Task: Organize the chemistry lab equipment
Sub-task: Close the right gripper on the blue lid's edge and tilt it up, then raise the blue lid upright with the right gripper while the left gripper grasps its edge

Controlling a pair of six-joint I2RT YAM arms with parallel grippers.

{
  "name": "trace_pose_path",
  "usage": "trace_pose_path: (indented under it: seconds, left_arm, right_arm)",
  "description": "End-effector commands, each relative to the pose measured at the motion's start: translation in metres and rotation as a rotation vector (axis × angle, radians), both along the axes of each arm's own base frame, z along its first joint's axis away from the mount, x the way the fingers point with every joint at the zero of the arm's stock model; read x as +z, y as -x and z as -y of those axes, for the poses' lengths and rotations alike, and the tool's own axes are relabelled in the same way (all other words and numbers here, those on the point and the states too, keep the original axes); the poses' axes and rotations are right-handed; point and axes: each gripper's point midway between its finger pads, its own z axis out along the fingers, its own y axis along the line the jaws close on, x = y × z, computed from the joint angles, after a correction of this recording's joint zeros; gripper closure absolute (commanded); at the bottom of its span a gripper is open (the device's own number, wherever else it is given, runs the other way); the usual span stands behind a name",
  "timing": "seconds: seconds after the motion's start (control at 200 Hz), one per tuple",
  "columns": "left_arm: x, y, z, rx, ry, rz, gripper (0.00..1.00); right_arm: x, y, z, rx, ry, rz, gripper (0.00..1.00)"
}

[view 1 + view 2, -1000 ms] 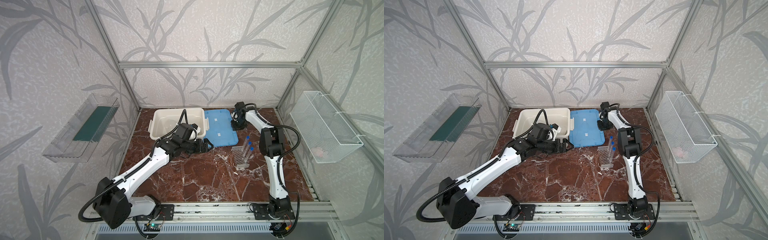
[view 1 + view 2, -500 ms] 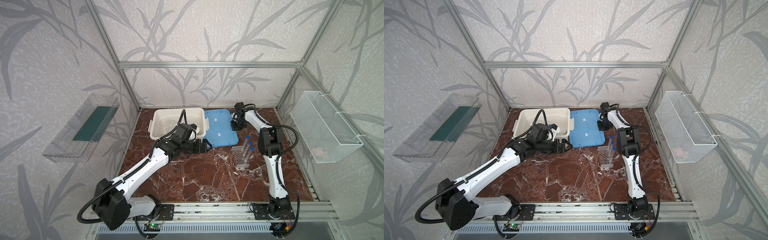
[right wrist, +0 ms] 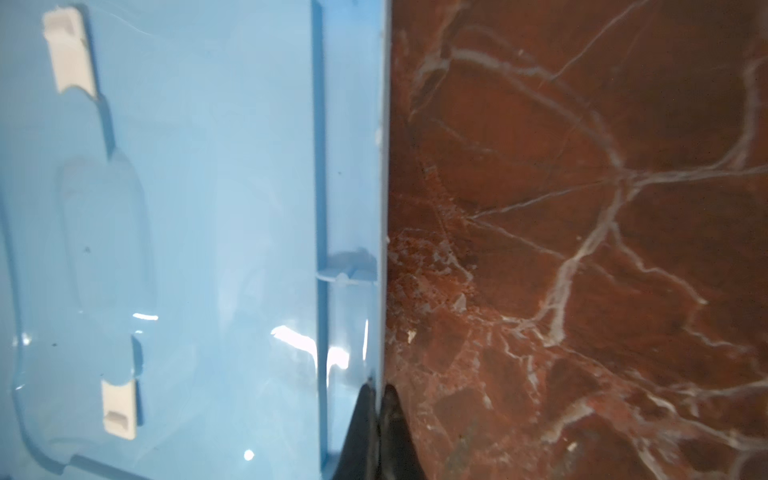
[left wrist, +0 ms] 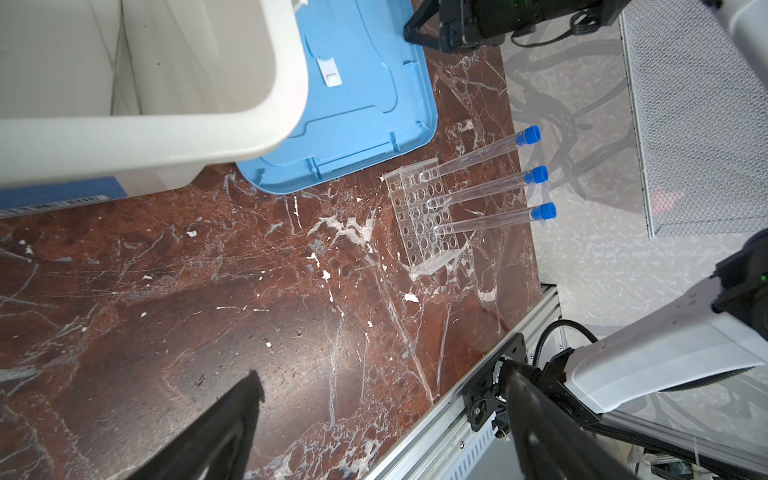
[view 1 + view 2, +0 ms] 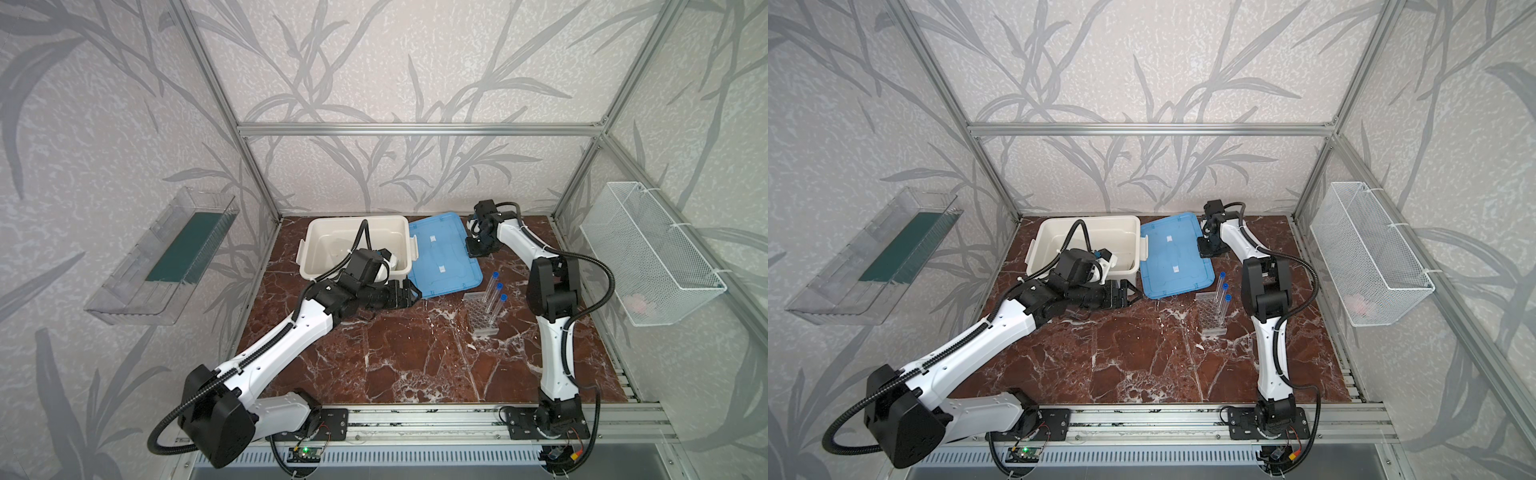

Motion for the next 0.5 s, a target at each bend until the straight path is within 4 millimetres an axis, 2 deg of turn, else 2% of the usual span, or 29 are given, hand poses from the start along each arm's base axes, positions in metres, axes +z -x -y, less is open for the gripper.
trace_pose_path:
  seconds: [0.0, 0.165, 0.34, 0.495]
  left_arm:
    - [0.014, 0.004, -0.006, -0.009, -0.021, 0.052, 0.06]
    - [0.023, 0.004, -0.007, 0.000, 0.000, 0.071, 0.06]
    - [0.024, 0.005, -0.004, -0.002, 0.026, 0.065, 0.07]
    - [0.032, 0.004, -0.001, -0.012, 0.056, 0.093, 0.06]
  right_arm:
    - [0.045, -0.009, 0.007, -0.010, 0.017, 0.139, 1.00]
    - [0.074, -0.007, 0.013, -0.044, 0.025, 0.203, 1.00]
    - [0.105, -0.002, 0.024, -0.065, 0.065, 0.262, 1.00]
    - [0.139, 0.004, 0.035, -0.102, 0.092, 0.350, 1.00]
